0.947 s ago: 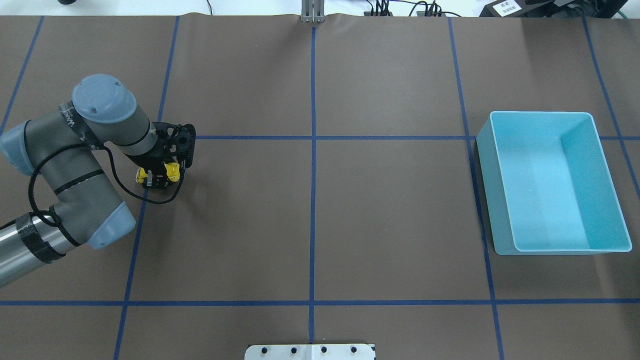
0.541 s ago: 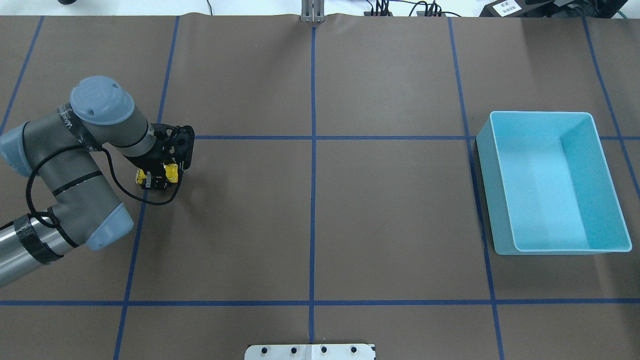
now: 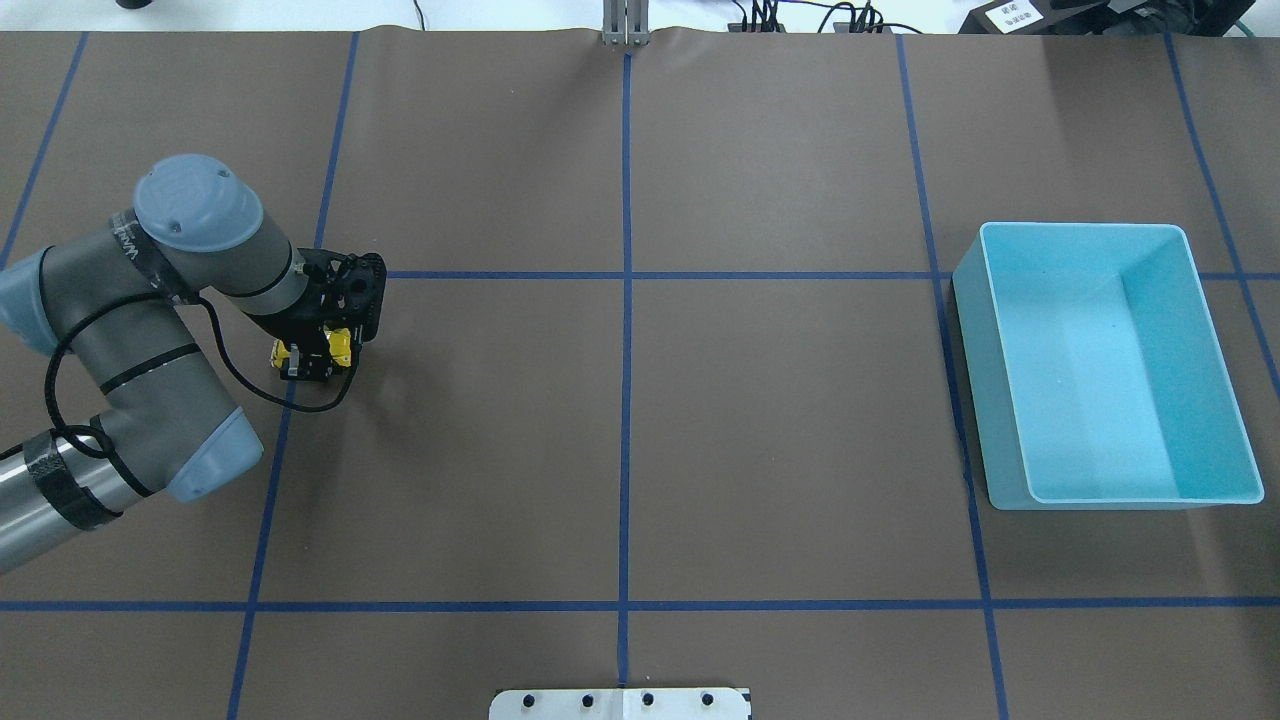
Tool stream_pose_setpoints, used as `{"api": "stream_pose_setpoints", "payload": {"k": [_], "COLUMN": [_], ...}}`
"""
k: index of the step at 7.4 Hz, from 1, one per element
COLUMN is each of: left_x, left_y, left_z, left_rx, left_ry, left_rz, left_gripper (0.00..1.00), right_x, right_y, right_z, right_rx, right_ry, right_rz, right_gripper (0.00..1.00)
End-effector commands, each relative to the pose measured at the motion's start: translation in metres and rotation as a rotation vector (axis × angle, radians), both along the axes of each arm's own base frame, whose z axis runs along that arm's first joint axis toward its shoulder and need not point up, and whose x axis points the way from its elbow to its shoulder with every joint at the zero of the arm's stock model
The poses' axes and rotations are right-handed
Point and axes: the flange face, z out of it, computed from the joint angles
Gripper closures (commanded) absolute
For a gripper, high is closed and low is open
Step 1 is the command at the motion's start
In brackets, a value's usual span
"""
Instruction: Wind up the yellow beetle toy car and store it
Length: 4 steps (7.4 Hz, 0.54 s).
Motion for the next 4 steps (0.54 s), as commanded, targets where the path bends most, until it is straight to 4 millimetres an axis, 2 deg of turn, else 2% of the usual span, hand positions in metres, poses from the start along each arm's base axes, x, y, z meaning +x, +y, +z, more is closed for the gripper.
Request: {"api": "stream_pose_setpoints", "payload": {"k": [1,4], "left_x": [-0.0054,-0.0104], "left_y": [0.0048,0.0092], "left_z": [0.0119,0.0166], "left_rx": [0.006,0.005], "left_ry": [0.006,0.013], "left_rz": [0.001,0.008], "left_gripper": [1.0,1.0], "right_x": [-0.0001,0.0], "right_y": [0.0,0.0008], "right_z": [0.0007,0.0022], "right_rx": [-0.001,-0.004], "right_ry": [0.0,0.002], "right_rz": [0.0,0.0], "right_gripper": [0.0,0.0]}}
